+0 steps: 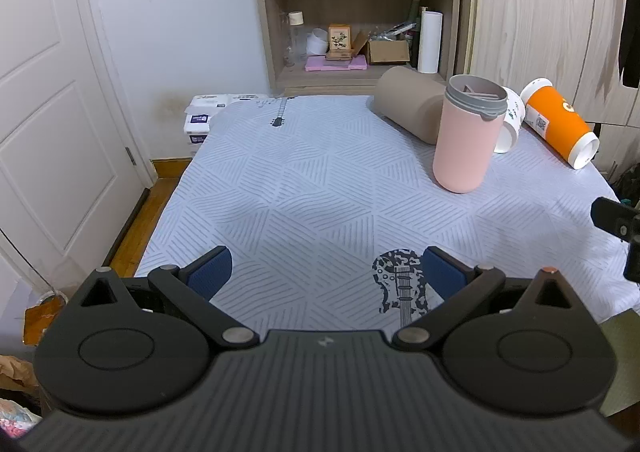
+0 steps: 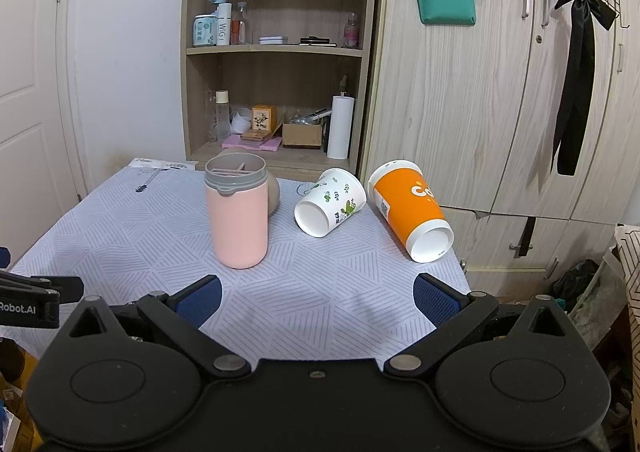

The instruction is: Flip cup upright

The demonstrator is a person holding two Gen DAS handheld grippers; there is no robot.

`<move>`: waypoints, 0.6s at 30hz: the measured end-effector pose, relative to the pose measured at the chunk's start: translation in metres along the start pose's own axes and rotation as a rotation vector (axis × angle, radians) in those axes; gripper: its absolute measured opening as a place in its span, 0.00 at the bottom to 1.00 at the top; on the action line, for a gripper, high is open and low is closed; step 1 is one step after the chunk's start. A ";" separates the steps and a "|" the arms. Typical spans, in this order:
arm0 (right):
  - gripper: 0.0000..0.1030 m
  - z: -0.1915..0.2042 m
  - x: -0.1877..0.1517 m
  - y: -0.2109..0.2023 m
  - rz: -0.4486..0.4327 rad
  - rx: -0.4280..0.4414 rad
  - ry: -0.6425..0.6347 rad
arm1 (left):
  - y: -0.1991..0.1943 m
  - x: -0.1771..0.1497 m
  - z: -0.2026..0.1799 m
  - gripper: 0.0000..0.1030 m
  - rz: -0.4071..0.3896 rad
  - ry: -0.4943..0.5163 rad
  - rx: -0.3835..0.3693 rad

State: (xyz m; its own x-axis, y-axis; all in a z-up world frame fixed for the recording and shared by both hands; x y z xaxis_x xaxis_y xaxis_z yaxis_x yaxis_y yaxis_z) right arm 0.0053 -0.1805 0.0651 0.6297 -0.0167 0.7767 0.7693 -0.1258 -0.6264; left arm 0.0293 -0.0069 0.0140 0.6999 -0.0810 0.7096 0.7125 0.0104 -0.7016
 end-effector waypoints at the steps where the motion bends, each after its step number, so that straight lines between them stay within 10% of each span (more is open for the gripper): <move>1: 1.00 0.000 0.000 0.000 0.000 0.000 0.000 | 0.000 0.000 0.000 1.00 0.001 -0.001 0.000; 18: 1.00 0.003 -0.002 -0.005 -0.011 0.008 -0.009 | -0.004 -0.001 -0.003 1.00 -0.009 0.028 -0.008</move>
State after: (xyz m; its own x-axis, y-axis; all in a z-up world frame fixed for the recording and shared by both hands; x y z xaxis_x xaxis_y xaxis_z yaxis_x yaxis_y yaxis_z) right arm 0.0008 -0.1771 0.0666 0.6223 -0.0069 0.7827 0.7768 -0.1176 -0.6187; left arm 0.0255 -0.0096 0.0160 0.6920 -0.1090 0.7136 0.7180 0.0014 -0.6961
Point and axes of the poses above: each gripper's, at about its wrist camera, not at the fingertips, and y roughly the way its jaws point, z to its left, x to its top, the point moved 2 cm from there along y, roughly the way its jaws point, and after that the axes turned 4 degrees about z, right-handed, at the moved point
